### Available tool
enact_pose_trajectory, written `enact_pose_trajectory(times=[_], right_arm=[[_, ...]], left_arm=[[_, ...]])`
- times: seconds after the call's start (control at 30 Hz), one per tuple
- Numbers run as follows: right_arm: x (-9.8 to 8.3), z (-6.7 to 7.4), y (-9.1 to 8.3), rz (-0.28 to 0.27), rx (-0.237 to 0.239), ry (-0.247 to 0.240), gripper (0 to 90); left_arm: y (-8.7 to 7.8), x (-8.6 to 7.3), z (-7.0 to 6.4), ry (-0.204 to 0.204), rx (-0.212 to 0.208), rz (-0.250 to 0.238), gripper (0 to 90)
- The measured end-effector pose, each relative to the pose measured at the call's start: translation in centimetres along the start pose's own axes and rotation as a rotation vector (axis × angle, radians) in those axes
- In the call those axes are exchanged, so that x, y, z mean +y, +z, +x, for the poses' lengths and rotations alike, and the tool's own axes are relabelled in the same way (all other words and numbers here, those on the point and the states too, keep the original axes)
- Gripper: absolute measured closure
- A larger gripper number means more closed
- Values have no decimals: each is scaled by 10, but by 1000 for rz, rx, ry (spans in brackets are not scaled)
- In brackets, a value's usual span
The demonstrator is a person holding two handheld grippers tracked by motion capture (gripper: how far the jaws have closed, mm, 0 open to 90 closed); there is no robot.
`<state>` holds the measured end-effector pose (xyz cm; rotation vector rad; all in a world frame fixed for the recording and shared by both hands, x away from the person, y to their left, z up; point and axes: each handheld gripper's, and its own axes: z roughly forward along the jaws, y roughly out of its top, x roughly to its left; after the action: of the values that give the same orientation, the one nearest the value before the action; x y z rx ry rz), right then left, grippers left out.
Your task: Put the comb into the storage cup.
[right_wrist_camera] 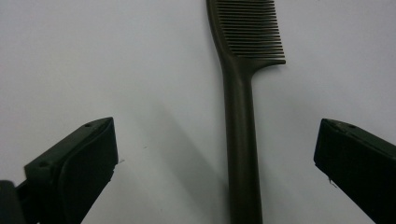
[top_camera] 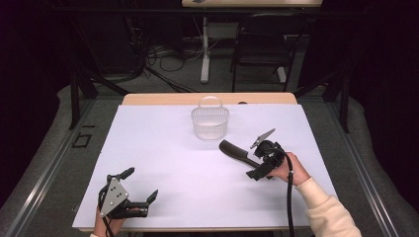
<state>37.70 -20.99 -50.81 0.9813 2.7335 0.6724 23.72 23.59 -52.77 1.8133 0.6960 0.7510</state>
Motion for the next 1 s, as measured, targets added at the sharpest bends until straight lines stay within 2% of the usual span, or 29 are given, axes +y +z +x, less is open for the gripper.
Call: enact_pose_trajectory(times=[0.1,0.23,0.27,0.3,0.33,0.4,0.43,0.5,0.57,0.67,0.77,1.0], right_arm=[[3,-3,1,6,11,22,5],[8,-5,3,30,15,0,40],[8,-4,4,22,10,8,53],[10,-3,4,37,9,6,81],[11,-3,5,32,7,-3,147],[15,-2,6,54,-4,-5,198],[16,-2,8,58,-12,-8,274],[20,-2,10,80,-28,-10,345],[23,-1,12,100,-39,-26,453],[29,-1,16,133,-51,-38,537],[35,-1,20,161,-58,-62,581],[43,0,31,236,-73,-96,613]], left_arm=[[1,-1,1,-5,0,4,0],[1,0,0,-5,1,2,0],[1,0,0,-4,-1,2,0],[1,0,0,0,0,3,0],[1,0,0,2,-2,6,0],[1,0,0,0,-2,6,0],[1,0,0,-1,-1,4,0],[1,0,0,-2,-4,6,1],[2,-1,1,-1,-5,7,0],[1,0,0,-2,-3,4,0],[1,0,0,-1,-5,1,1],[2,0,0,-2,-3,5,0]])
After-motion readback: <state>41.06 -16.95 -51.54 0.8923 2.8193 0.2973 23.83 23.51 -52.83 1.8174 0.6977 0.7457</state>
